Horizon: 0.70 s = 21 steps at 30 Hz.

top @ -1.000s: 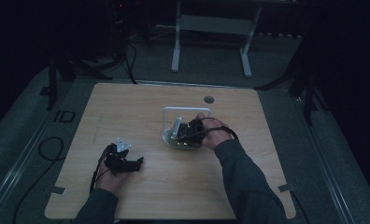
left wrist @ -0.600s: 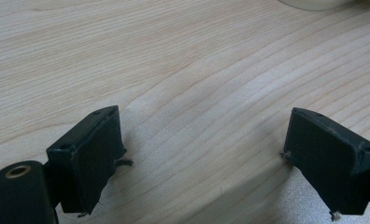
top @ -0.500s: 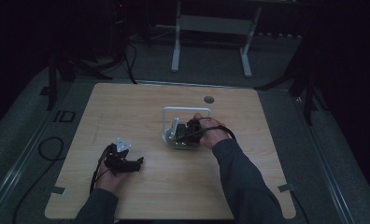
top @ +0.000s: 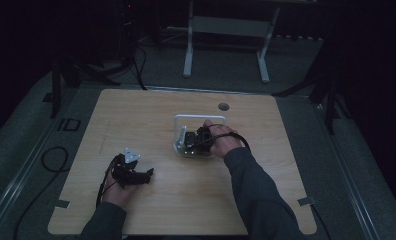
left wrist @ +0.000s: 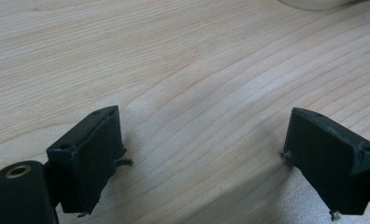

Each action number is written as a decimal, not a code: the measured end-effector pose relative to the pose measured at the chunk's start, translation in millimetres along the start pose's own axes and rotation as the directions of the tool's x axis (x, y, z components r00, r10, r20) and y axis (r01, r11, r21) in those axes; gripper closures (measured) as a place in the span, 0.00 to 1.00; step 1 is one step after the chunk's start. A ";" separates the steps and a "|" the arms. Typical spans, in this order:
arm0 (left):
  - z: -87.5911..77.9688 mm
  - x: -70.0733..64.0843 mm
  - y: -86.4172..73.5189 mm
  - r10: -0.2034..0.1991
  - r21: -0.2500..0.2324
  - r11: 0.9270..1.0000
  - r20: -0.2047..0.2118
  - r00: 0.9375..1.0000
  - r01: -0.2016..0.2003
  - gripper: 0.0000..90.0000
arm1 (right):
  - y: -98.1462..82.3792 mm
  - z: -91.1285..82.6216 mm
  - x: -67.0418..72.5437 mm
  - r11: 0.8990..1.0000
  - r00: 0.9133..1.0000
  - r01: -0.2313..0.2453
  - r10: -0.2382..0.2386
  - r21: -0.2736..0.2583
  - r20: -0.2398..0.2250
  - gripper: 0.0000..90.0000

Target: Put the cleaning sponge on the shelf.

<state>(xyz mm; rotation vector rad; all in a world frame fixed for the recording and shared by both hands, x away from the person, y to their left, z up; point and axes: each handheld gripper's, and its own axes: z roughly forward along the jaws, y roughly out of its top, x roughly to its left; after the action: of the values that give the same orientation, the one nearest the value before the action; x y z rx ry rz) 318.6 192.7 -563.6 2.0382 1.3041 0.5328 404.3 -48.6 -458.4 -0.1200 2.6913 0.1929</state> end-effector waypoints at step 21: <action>0.1 -0.1 0.0 -0.001 -0.001 1.000 0.000 1.000 0.001 0.13 | -3.9 8.3 -2.2 1.000 1.000 -0.016 0.016 -0.001 0.013 0.79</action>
<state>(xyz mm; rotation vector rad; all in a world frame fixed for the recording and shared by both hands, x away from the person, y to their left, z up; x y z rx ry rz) 318.6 192.6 -563.7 2.0361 1.3046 0.5332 410.2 -51.1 -465.4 -0.0966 2.6795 0.1993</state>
